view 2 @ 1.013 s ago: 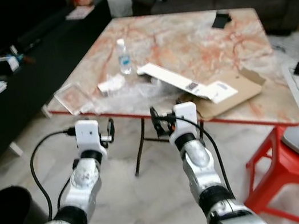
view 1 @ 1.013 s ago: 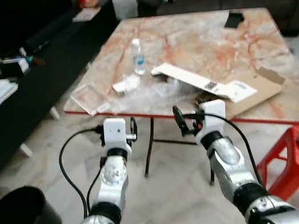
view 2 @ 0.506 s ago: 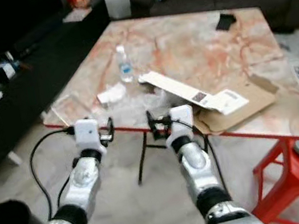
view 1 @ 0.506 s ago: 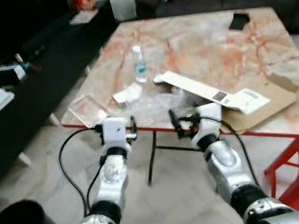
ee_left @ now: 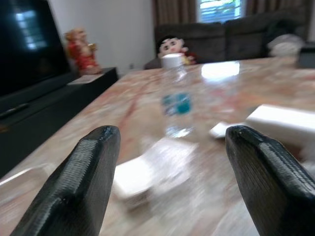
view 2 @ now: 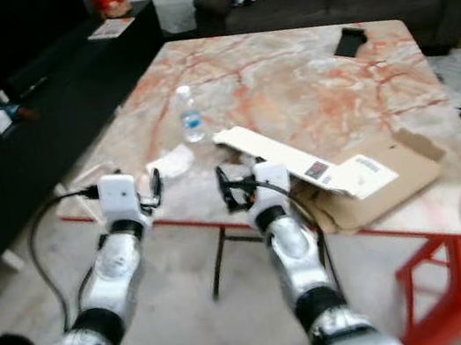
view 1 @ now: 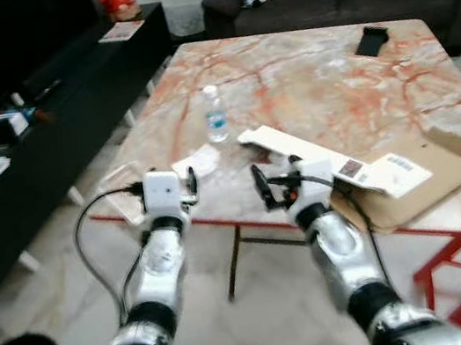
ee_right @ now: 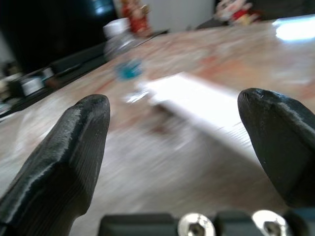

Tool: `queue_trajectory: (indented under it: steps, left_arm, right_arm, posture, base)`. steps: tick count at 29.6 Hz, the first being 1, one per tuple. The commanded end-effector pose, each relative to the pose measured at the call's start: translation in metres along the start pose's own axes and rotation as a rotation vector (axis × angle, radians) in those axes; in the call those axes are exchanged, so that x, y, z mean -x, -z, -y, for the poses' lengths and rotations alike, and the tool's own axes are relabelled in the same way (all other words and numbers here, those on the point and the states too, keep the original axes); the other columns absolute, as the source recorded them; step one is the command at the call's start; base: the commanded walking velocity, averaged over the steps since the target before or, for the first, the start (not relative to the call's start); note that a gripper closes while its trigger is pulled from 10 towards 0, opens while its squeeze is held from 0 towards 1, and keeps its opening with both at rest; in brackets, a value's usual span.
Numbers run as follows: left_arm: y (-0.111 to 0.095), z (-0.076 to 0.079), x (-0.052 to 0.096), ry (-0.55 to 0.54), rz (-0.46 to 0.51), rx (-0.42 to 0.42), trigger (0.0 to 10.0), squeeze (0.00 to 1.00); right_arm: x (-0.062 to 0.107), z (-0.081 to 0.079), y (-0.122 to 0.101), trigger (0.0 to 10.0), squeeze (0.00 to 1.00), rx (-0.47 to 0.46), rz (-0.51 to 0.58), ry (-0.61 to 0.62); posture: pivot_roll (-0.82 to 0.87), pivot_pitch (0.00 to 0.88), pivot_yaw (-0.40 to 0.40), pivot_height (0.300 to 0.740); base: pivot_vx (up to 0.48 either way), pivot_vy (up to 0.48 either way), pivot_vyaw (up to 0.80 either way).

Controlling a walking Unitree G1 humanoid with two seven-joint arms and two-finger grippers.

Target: Picking trash to rubbish bin

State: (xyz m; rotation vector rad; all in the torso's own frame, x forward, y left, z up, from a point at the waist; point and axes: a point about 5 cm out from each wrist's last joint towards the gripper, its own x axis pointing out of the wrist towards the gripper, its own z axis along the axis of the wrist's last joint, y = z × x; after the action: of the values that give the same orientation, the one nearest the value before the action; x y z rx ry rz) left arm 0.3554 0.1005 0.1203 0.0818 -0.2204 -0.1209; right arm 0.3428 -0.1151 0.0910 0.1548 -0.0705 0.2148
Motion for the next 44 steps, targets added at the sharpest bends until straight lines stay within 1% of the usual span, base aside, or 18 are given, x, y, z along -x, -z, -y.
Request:
queue_trajectory:
  steps: [1,3,4,7,8,12,18,26,27,29,31,33,38,41,42,44]
  left_arm:
    - [-0.009,-0.013,-0.005,-0.028,0.040,-0.020,10.0,0.00]
    - [-0.009,-0.013,-0.006,-0.028,0.041,-0.019,10.0,0.00]
    - [-0.009,-0.013,-0.006,-0.026,0.042,-0.020,10.0,0.00]
    - [-0.010,-0.013,-0.006,-0.022,0.043,-0.022,10.0,0.00]
    - [-0.011,-0.012,-0.006,-0.015,0.055,-0.026,10.0,0.00]
    - [-0.012,-0.009,-0.005,0.008,0.068,-0.031,10.0,0.00]
    - [-0.011,-0.008,-0.005,0.008,0.063,-0.024,10.0,0.00]
    - [-0.010,-0.008,-0.004,0.008,0.060,-0.022,10.0,0.00]
    - [-0.010,-0.008,-0.004,0.008,0.058,-0.021,10.0,0.00]
    - [-0.009,-0.007,-0.003,0.011,0.055,-0.024,10.0,0.00]
    - [-0.008,-0.007,-0.003,0.009,0.052,-0.024,10.0,0.00]
    - [-0.008,-0.007,-0.003,0.009,0.049,-0.024,10.0,0.00]
    - [-0.007,-0.007,-0.002,0.006,0.044,-0.024,10.0,0.00]
    - [-0.007,-0.006,-0.002,0.006,0.043,-0.025,10.0,0.00]
    - [-0.007,-0.007,-0.002,0.005,0.043,-0.024,10.0,0.00]
    - [-0.007,-0.007,-0.002,0.004,0.043,-0.024,10.0,0.00]
  right_arm:
    - [-0.004,-0.013,-0.003,10.0,1.00,-0.013,0.015,-0.040]
    - [-0.005,-0.013,-0.004,10.0,1.00,-0.001,0.013,-0.041]
    - [-0.005,-0.013,-0.004,10.0,0.03,0.000,0.012,-0.042]
    - [-0.005,-0.013,-0.004,10.0,0.03,-0.001,0.011,-0.042]
    - [-0.005,-0.013,-0.004,10.0,0.00,-0.001,0.012,-0.043]
    - [-0.005,-0.013,-0.005,10.0,0.00,0.009,0.014,-0.054]
    - [-0.004,-0.011,-0.006,10.0,0.00,0.021,0.014,-0.060]
    - [-0.001,-0.020,-0.005,10.0,0.00,0.023,0.017,-0.104]
    - [0.000,-0.021,-0.005,10.0,0.00,0.026,0.012,-0.113]
    - [0.002,-0.024,0.001,10.0,0.00,0.069,-0.037,-0.125]
    - [0.005,-0.027,0.005,10.0,0.00,0.056,-0.057,-0.146]
    - [0.008,-0.028,0.010,10.0,0.00,0.081,-0.082,-0.156]
    - [0.012,-0.030,0.019,10.0,0.00,0.072,-0.131,-0.166]
    - [0.011,-0.030,0.019,10.0,0.00,0.060,-0.132,-0.154]
    - [0.010,-0.030,0.017,10.0,1.00,0.051,-0.125,-0.153]
    - [0.008,-0.030,0.013,10.0,1.00,0.054,-0.114,-0.152]
  posture:
    - [-0.10,0.015,0.003,0.740]
    - [-0.10,0.015,0.003,0.740]
    - [-0.10,0.019,0.001,0.740]
    - [-0.10,0.019,0.001,0.740]
    - [-0.10,0.019,0.001,0.740]
    - [-0.10,0.025,0.000,0.740]
    - [-0.11,0.029,-0.004,0.740]
    - [-0.11,0.035,-0.009,0.740]
    - [-0.11,0.036,-0.011,0.740]
    - [-0.12,0.037,-0.011,0.740]
    - [-0.12,0.037,-0.014,0.740]
    - [-0.12,0.037,-0.014,0.740]
    - [-0.12,0.040,-0.019,0.740]
    - [-0.12,0.039,-0.020,0.740]
    - [-0.12,0.039,-0.021,0.740]
    - [-0.12,0.039,-0.022,0.740]
  base:
    - [0.394,0.000,0.00]
    - [0.396,0.000,0.00]
    - [0.394,0.000,0.00]
    - [0.394,0.000,0.00]
    - [0.000,0.000,0.00]
    - [0.000,0.000,0.00]
    - [0.000,0.000,0.00]
    - [0.000,0.000,0.00]
    - [0.000,0.000,0.00]
    - [0.000,0.000,0.00]
    - [0.000,0.000,0.00]
    - [0.000,0.000,0.00]
    - [0.000,0.000,0.00]
    - [0.000,0.000,0.00]
    - [0.000,0.000,0.00]
    - [0.000,0.000,0.00]
